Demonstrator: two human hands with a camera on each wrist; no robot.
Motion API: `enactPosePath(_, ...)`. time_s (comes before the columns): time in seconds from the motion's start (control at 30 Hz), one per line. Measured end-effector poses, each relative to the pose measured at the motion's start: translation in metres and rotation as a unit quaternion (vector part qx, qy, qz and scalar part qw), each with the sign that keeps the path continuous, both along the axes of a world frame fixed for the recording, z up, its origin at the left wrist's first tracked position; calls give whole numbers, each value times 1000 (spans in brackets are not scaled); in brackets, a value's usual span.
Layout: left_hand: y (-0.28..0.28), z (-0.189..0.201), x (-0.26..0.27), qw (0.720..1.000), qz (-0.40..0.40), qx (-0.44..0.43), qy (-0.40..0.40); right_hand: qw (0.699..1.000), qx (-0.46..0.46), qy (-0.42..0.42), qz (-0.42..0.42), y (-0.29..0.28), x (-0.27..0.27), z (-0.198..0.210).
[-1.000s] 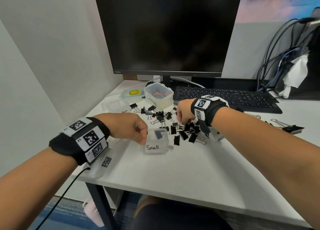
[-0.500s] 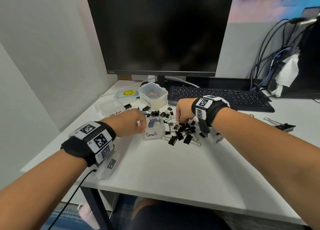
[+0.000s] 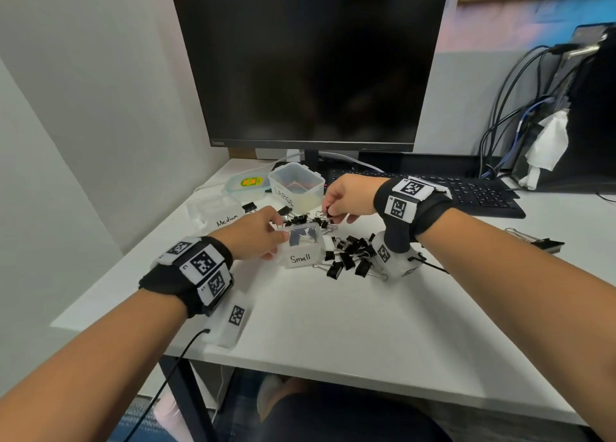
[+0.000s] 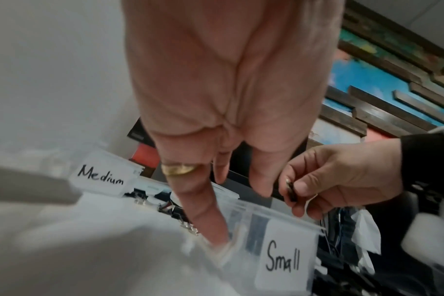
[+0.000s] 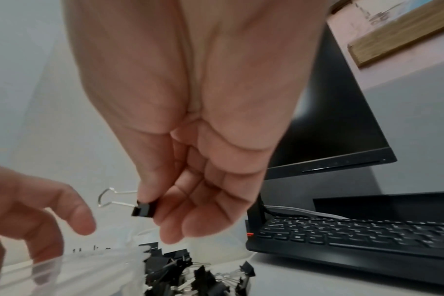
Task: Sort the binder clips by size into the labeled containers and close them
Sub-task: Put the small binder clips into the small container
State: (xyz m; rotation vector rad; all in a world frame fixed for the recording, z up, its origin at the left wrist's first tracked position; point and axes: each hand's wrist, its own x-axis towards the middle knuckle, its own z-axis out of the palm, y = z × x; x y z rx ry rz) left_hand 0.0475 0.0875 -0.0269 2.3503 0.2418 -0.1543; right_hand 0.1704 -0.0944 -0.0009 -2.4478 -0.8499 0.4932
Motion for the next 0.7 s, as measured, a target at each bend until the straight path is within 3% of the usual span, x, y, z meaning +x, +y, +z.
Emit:
enactPosePath(0.13, -1, -3, -4, 996, 16, -78, 41, 1000, 5, -10, 14, 8, -13, 2)
enactPosePath(0.27, 0, 0, -6, 996, -9, -48, 72, 999, -21, -28, 5, 8, -14, 5)
enactPosePath(0.37, 2, 7, -3, 994, -41, 35, 96, 992, -110, -62, -11, -1, -4, 4)
enactPosePath(0.47, 0, 14, 4, 976, -77, 182, 87, 973, -217, -77, -3, -10, -1, -2)
enactPosePath(0.53, -2, 18, 9, 964, -95, 235, 81, 960, -268, -82, 18, -14, -1, -6)
enactPosePath(0.7, -3, 26, 19, 929, -129, 327, 117, 955, -284, -76, 45, -15, 5, -17)
